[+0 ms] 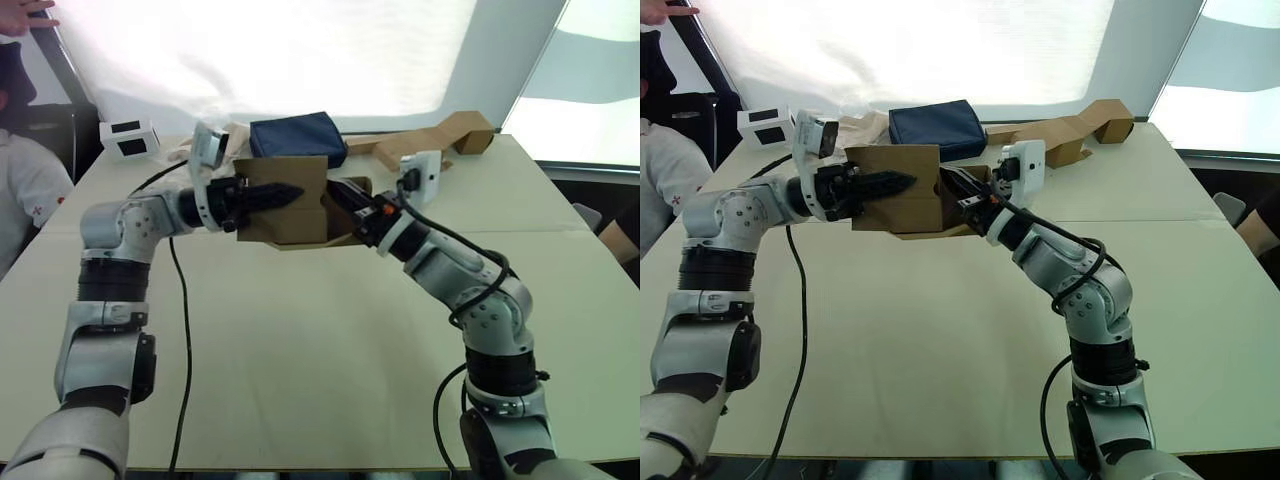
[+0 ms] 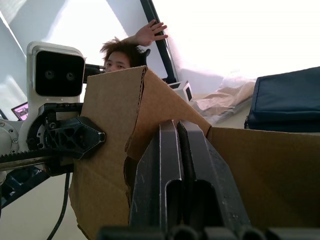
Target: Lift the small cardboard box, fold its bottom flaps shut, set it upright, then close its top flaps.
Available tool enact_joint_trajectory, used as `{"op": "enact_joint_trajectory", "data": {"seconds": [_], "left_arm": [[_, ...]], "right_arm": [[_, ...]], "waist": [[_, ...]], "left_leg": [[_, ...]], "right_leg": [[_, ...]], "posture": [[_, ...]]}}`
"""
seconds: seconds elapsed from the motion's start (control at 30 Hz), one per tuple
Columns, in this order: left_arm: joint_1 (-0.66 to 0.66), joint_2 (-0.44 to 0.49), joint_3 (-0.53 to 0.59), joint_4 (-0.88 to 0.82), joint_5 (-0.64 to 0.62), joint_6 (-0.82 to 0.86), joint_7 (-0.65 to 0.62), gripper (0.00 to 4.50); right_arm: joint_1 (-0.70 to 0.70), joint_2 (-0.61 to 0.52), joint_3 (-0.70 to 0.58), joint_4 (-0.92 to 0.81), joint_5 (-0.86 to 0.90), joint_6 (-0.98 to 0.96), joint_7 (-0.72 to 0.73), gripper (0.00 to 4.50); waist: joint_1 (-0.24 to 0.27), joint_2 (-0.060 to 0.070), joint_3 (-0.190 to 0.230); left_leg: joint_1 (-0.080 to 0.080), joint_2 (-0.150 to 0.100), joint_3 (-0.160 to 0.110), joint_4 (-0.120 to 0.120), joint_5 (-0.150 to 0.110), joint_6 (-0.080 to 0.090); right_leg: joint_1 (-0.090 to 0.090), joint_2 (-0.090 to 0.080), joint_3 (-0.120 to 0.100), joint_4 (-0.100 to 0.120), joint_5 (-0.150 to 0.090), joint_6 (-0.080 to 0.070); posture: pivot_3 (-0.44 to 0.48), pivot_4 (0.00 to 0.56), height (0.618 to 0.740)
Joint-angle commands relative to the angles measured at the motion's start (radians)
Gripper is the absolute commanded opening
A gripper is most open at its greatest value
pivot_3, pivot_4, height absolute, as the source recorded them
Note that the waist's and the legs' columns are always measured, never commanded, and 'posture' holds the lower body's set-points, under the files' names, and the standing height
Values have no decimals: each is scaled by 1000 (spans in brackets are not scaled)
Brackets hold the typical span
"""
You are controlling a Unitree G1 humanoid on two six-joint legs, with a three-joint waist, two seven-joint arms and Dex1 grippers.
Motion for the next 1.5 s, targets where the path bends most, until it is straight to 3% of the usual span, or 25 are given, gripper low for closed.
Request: {"op": "enact_joint_trajectory", "data": {"seconds": [0.03, 0.47, 0.73, 0.87, 1.0, 1.17, 1.5], "left_arm": [[-29, 5, 3, -43, -19, 7, -14, 0], [-16, 0, 11, -40, 4, -23, 12, 0], [-8, 7, 8, -42, 4, -35, 4, 0], [-30, 10, 0, -25, 7, -36, -13, 0], [-65, -4, -4, -10, 6, -38, -18, 0], [-82, -14, -12, -25, 0, -31, -27, 0], [-68, 5, -18, -77, -17, 2, -44, 0]], "right_arm": [[-9, 24, 19, -9, -15, -27, 34, 46], [-30, -4, -11, -85, -2, 23, 42, 46], [82, -243, -246, -223, 225, 131, 86, 46], [250, -393, -228, -308, 241, 188, 168, 46], [305, -378, -99, -334, 116, 139, 156, 46], [269, -336, 12, -285, -14, 74, 156, 46], [199, -255, -12, -238, -19, 43, 158, 46]], "waist": [[0, 0, 0], [0, 0, 0], [7, 0, 0], [7, 0, 0], [-4, 0, 0], [1, 0, 0], [6, 0, 0]], "left_leg": [[0, 0, 0, 0, 0, 0], [0, 0, 0, 0, 0, 0], [-1, -1, 0, 0, 0, 0], [-1, -1, 0, 0, 0, 0], [1, 1, 0, 0, 0, 1], [1, 1, 0, 0, 0, 1], [0, 2, -1, 0, 0, 0]], "right_leg": [[0, 0, 0, 0, 0, 0], [0, 0, 0, 0, 0, 0], [0, -1, 0, -1, 0, 0], [0, -1, 0, -1, 0, 0], [0, 1, 1, 0, 0, 0], [0, 4, 3, 0, 0, 0], [0, 4, 3, 0, 0, 0]], "posture": [[0, 150, 740], [0, 150, 740], [0, 150, 740], [0, 150, 740], [0, 150, 740], [0, 150, 740], [0, 150, 740]]}}
